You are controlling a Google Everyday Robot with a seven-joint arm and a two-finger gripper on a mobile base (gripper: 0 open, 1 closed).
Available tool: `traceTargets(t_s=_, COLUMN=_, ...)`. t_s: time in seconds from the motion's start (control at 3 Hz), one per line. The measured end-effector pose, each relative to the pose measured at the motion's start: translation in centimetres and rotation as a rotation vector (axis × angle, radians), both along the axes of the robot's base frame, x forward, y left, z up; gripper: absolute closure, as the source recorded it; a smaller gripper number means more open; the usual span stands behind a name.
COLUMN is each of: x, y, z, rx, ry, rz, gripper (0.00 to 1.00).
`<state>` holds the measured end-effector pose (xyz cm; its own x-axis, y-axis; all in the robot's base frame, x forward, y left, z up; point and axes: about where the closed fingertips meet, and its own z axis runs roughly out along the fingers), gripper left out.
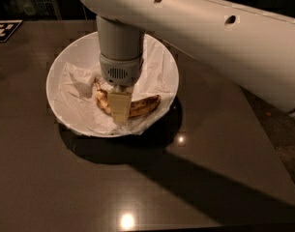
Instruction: Pick banana from white bowl
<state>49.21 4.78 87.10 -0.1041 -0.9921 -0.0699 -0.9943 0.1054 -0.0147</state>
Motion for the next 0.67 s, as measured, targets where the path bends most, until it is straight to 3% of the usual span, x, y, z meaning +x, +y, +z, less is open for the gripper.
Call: traceTargets(t_s=0.67, x=1.1, y=-0.5, z=-2.2, rx=-0.033, ry=0.025, rz=-0.006, gripper=0.43)
